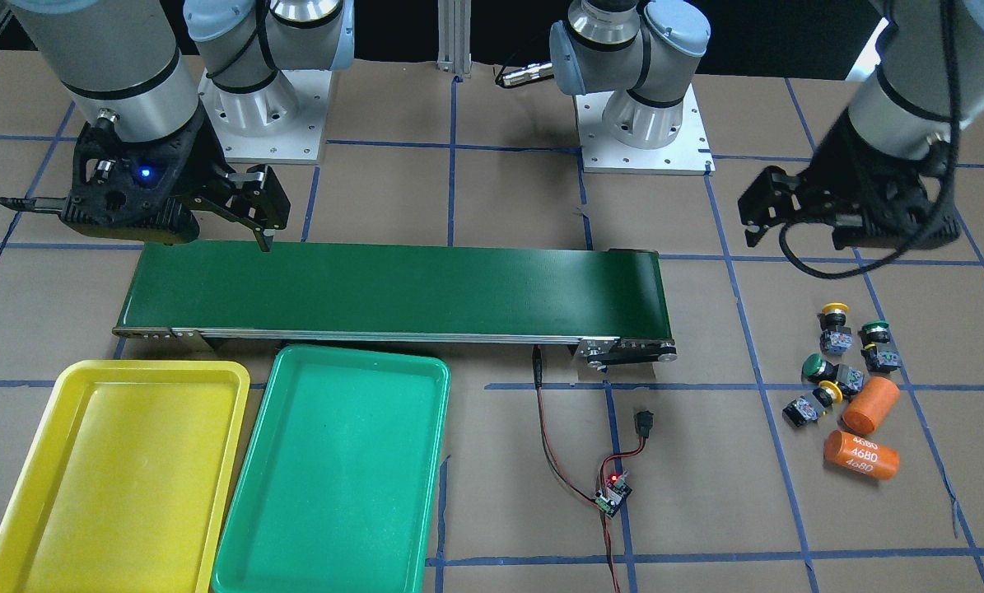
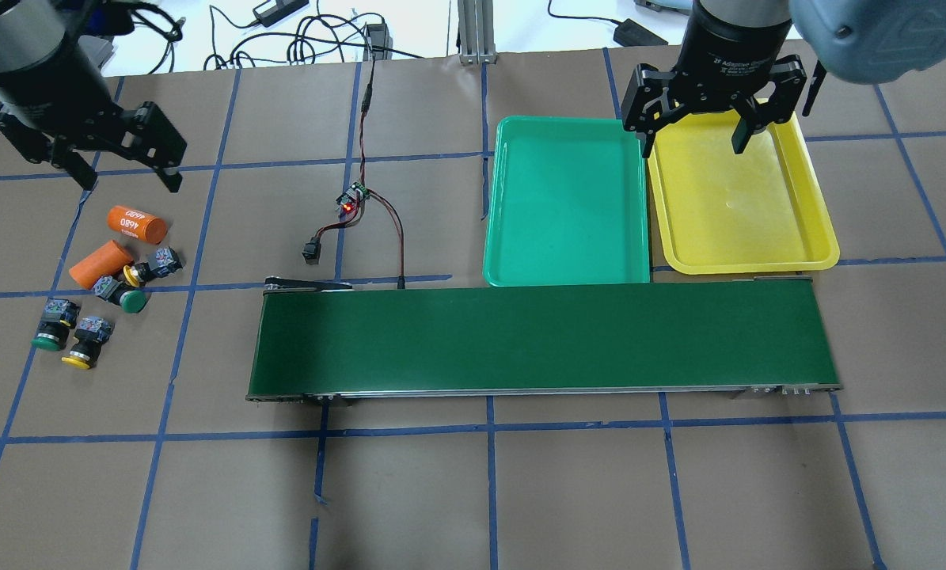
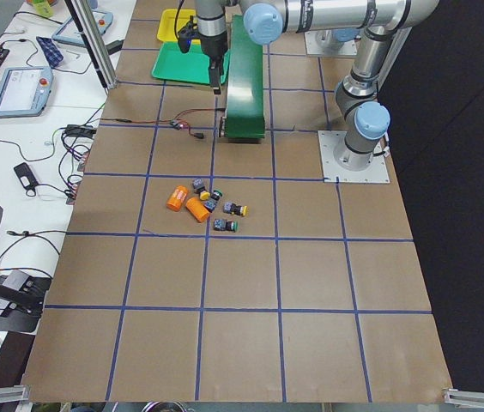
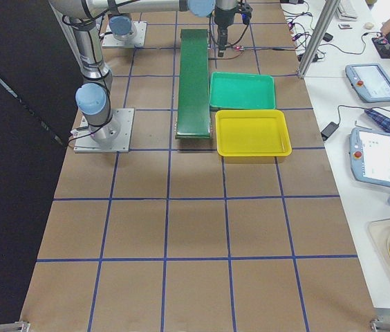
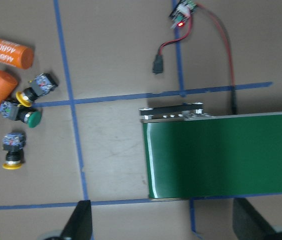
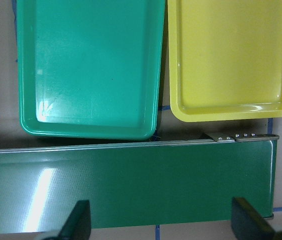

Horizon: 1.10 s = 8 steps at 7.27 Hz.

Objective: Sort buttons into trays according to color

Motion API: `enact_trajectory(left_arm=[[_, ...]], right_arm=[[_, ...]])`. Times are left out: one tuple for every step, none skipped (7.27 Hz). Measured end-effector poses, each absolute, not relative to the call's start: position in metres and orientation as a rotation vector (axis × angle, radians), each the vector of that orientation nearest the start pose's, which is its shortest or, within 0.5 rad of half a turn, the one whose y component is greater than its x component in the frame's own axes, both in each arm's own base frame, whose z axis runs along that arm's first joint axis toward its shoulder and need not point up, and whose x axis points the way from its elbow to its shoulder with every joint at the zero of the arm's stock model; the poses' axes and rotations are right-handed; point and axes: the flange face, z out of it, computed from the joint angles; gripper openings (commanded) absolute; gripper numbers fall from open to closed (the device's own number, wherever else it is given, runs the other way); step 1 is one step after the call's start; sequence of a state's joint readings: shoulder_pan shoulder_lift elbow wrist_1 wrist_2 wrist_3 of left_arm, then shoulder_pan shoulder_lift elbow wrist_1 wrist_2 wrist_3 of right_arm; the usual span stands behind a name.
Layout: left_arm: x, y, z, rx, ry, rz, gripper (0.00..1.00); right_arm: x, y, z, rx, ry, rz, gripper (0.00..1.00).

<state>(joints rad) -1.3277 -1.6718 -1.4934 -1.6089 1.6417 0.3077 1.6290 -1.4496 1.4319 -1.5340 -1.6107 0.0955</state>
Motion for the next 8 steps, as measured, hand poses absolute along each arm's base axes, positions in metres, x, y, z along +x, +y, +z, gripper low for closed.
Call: enact_trajectory(left_arm=[[0.045, -0.567, 0.439, 0.188, 3.088, 0.132, 1.00], [0.088, -0.592, 0.403, 0.312, 3.079, 0.113, 1.00], [0.126, -0.612, 0.372, 0.414, 3.060, 0.080, 1.00], [0.153, -0.627, 0.343, 0.481, 3.052, 0.062, 1.00], [0.167, -0.638, 0.319, 0.510, 3.056, 0.038, 1.00], [0.177, -0.648, 0.300, 0.534, 3.056, 0.008, 1.00], [0.189, -0.654, 0.283, 0.559, 3.049, -0.013, 1.00], [0.203, -0.660, 0.264, 0.575, 3.041, -0.028, 1.00]], right_arm=[[0.161, -0.533, 0.490, 0.058, 3.182, 0.026, 1.00], [0.161, -0.533, 0.490, 0.058, 3.182, 0.027, 1.00], [0.161, -0.533, 0.490, 0.058, 3.182, 0.027, 1.00], [0.161, -0.533, 0.490, 0.058, 3.182, 0.027, 1.00], [0.161, -0.533, 0.490, 0.058, 3.182, 0.027, 1.00], [0.161, -0.533, 0.489, 0.058, 3.182, 0.027, 1.00], [0.161, -0.533, 0.490, 0.058, 3.182, 0.027, 1.00], [0.161, -0.533, 0.490, 0.059, 3.182, 0.027, 1.00]])
